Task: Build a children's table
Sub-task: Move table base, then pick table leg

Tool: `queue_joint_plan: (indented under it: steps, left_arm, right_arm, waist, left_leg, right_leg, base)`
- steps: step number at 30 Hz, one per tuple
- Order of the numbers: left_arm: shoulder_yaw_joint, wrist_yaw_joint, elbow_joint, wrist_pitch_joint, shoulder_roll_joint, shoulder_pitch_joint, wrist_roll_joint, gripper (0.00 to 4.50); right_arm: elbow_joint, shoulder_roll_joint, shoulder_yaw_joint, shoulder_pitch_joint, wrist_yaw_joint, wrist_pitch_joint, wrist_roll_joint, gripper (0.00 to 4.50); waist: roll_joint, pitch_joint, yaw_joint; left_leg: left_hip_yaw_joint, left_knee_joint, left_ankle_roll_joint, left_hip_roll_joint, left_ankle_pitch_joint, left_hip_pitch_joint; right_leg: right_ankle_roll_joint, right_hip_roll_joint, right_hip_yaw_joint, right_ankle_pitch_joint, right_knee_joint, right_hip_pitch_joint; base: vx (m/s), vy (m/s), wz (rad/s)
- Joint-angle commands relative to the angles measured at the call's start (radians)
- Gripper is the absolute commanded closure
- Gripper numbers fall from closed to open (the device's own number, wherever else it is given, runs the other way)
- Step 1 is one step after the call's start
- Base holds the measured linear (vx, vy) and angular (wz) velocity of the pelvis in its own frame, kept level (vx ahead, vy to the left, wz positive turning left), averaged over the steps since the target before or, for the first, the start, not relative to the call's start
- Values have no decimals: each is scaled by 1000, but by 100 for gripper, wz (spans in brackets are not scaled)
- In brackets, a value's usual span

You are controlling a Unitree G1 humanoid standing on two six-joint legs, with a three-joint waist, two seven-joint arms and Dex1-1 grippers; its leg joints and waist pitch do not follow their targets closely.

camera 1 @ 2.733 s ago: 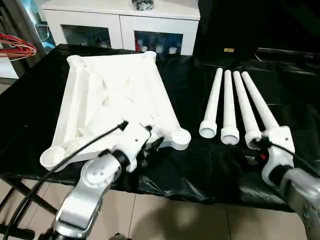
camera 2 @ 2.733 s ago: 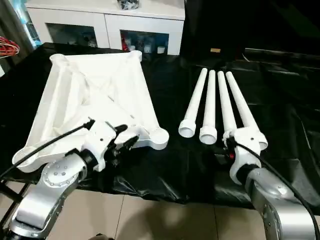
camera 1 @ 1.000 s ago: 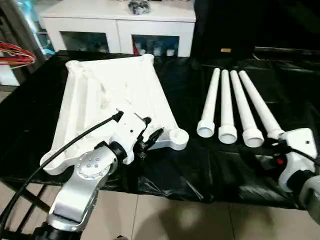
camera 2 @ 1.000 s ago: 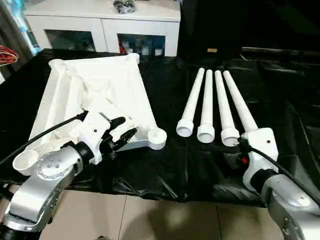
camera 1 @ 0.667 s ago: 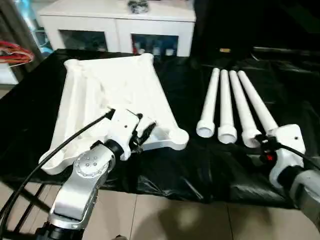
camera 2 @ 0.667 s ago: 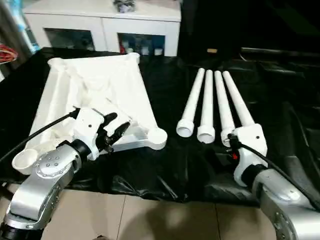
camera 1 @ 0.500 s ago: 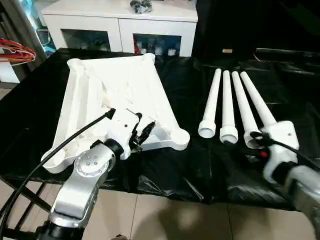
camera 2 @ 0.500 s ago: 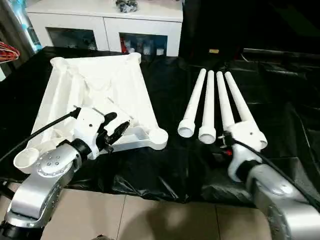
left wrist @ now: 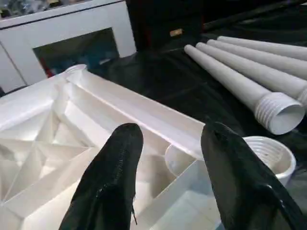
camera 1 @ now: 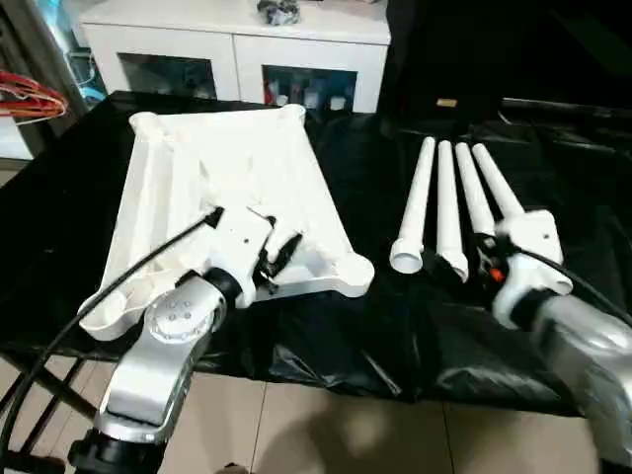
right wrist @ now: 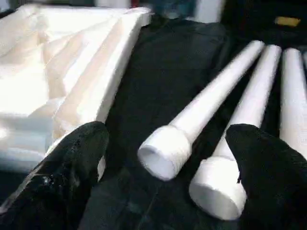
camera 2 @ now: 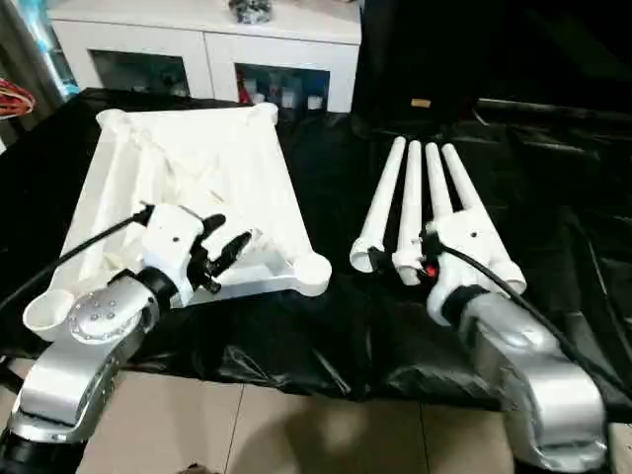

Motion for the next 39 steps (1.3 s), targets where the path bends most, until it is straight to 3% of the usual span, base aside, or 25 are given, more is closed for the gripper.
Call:
queue_joint_plan:
  steps: [1,3,4,7,8,9,11,12,15,16,17,18,21,24,27,31,34,39]
  left_arm:
    - [-14,-12,-11,-1,0,-19,-6,216]
    - [-18,-13,-11,-4,0,-21,-6,216]
    - [-18,-13,-11,-2,0,-27,-5,216]
    - [-12,-17,-26,7,13,-38,0,216]
    - [-7,-17,-34,14,14,-41,-3,216]
    - [-2,-21,-43,20,16,-43,-10,216]
    - [-1,-23,-45,20,17,-43,-12,216]
    - [-6,-31,-52,21,28,-38,-9,216]
    - [-15,-37,-59,18,36,-33,-3,216]
    - [-17,-39,-60,18,38,-33,-3,216]
    - [-20,-41,-63,19,41,-32,-2,216]
    - [-19,-45,-71,25,41,-31,-10,216]
    - [-18,-71,-106,50,45,-27,-46,216]
    - [-25,-94,-124,59,55,-22,-63,216]
    - [-14,-145,-161,100,56,-4,-138,198]
    - [-32,-155,-177,106,75,2,-122,162]
    - [-35,-152,-182,104,76,4,-121,149]
    - [-42,-157,-196,109,91,8,-124,114]
  right_arm:
    - [84,26,-36,-58,-83,13,-28,0]
    - [117,41,-45,-83,-105,17,-33,0]
    - [156,59,-61,-114,-126,24,-29,0]
    - [288,89,-83,-213,-177,27,-40,0]
    - [332,93,-88,-244,-186,21,-41,0]
    - [422,97,-97,-300,-208,3,-48,0]
    - [453,97,-100,-318,-215,-5,-51,0]
    - [562,100,-107,-379,-214,-49,-53,0]
    - [701,110,-126,-462,-201,-106,-43,0]
    - [740,113,-132,-487,-197,-122,-40,0]
    - [780,116,-138,-512,-194,-138,-39,0]
    - [847,115,-142,-548,-197,-168,-42,0]
    - [1040,107,-153,-636,-211,-252,-55,0]
    - [1115,100,-146,-665,-206,-279,-67,0]
    - [1278,87,-131,-726,-213,-350,-101,0]
    - [1435,74,-131,-782,-235,-424,-123,0]
    - [1466,69,-126,-792,-249,-444,-136,0]
    - [1528,69,-142,-809,-220,-449,-126,0]
  waist:
    - [2,-54,3]
    - [4,-55,3]
    - [-7,-54,3]
    - [-6,-57,6]
    - [-13,-56,6]
    - [-13,-56,9]
    - [-8,-55,10]
    - [-6,-56,8]
    - [-9,-57,10]
    - [-22,-58,10]
    - [-15,-61,13]
    - [-21,-59,14]
    - [-20,-57,17]
    - [-24,-55,24]
    - [-25,-54,32]
    - [-27,-51,33]
    - [-28,-48,32]
    - [-32,-46,29]
  left_leg:
    - [-1,-69,-57,-2,-241,22]
    - [1,-68,-61,-3,-238,21]
    - [2,-68,-58,-2,-234,20]
    - [2,-66,-55,-4,-201,19]
    - [4,-66,-54,-3,-202,19]
    - [4,-66,-54,-2,-205,19]
    - [5,-66,-60,-2,-217,22]
    - [4,-65,-63,-3,-214,19]
    - [7,-64,-58,-3,-191,17]
    - [9,-63,-52,-2,-188,16]
    - [7,-62,-47,-2,-174,17]
    - [10,-62,-43,-1,-163,16]
    - [12,-60,-39,-1,-163,17]
    - [13,-60,-36,0,-165,17]
    - [15,-59,-40,0,-165,19]
    - [15,-59,-37,1,-173,15]
    - [15,-60,-39,1,-193,16]
    - [14,-59,-38,2,-189,14]
  right_leg:
    - [-116,-29,5,-198,-71,24]
    - [-115,-28,6,-178,-69,26]
    - [-112,-27,6,-172,-70,28]
    - [-121,-30,4,-146,-61,29]
    - [-121,-31,4,-149,-62,29]
    - [-121,-33,4,-156,-62,30]
    - [-121,-33,4,-174,-63,26]
    - [-121,-32,3,-162,-61,28]
    - [-129,-32,3,-120,-57,32]
    - [-132,-33,3,-115,-57,32]
    - [-142,-34,1,-103,-52,34]
    - [-147,-34,1,-86,-51,33]
    - [-165,-34,0,-78,-49,31]
    - [-172,-34,0,-72,-46,31]
    - [-181,-34,0,-66,-43,28]
    - [-179,-33,-2,-64,-42,29]
    - [-170,-34,-2,-96,-45,27]
    - [-177,-33,-2,-73,-41,28]
  base:
    - [0,0,0]
    - [0,0,0]
    - [0,0,0]
    - [0,0,0]
    - [0,0,0]
    - [0,0,0]
    - [0,0,0]
    - [0,0,0]
    - [0,0,0]
    - [0,0,0]
    - [0,0,0]
    - [0,0,0]
    - [0,0,0]
    - [0,0,0]
    - [0,0,0]
    - [0,0,0]
    - [0,0,0]
    - [0,0,0]
